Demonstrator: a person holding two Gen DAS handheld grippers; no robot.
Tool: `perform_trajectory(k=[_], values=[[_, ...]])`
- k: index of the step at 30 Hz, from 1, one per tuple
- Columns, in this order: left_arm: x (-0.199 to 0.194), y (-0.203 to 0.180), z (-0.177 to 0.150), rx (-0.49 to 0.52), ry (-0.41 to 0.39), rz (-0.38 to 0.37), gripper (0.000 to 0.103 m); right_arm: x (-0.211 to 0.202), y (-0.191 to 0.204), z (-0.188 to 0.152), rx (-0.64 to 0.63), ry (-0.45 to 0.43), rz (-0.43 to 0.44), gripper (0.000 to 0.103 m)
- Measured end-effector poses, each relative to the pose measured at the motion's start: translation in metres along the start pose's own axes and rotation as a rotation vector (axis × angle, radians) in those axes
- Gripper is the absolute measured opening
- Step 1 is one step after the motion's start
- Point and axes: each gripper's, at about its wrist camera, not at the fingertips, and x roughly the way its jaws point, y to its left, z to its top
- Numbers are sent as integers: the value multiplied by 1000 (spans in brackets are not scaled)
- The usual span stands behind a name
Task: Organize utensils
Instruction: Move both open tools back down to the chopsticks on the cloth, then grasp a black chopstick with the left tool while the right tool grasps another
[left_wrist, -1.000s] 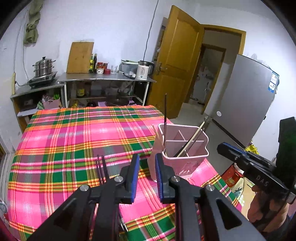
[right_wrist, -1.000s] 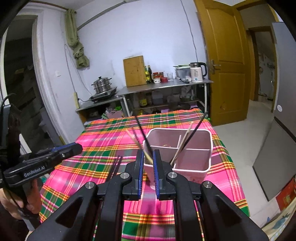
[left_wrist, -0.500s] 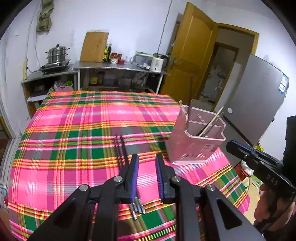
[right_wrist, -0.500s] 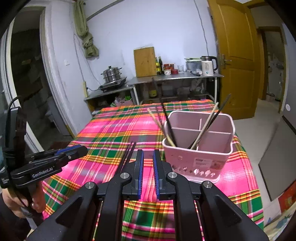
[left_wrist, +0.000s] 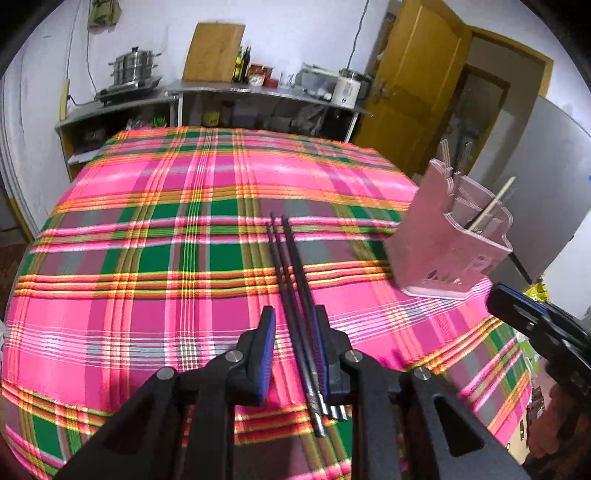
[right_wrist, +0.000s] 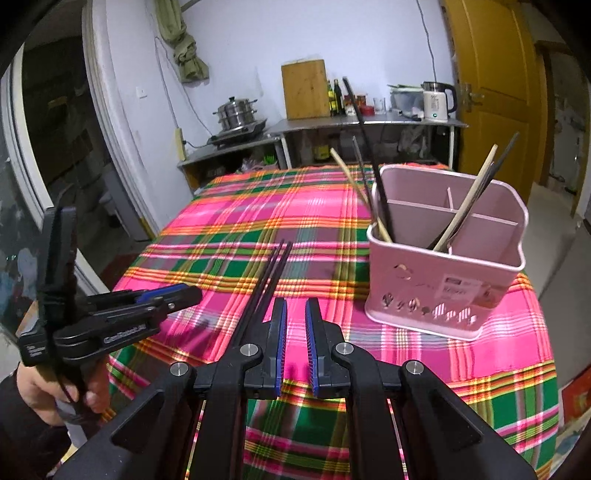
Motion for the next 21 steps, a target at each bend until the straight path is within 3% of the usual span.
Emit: perform_trajectory(k=[8, 17, 21], values=[[48, 11, 6, -19, 63, 23, 21, 26, 0, -5, 2, 54, 9, 10], [75, 13, 12, -15, 93, 48, 22, 45, 1, -10, 1, 90, 17, 10], [75, 11, 12, -10, 78, 47, 34, 51, 1, -13, 6, 101, 19, 10]])
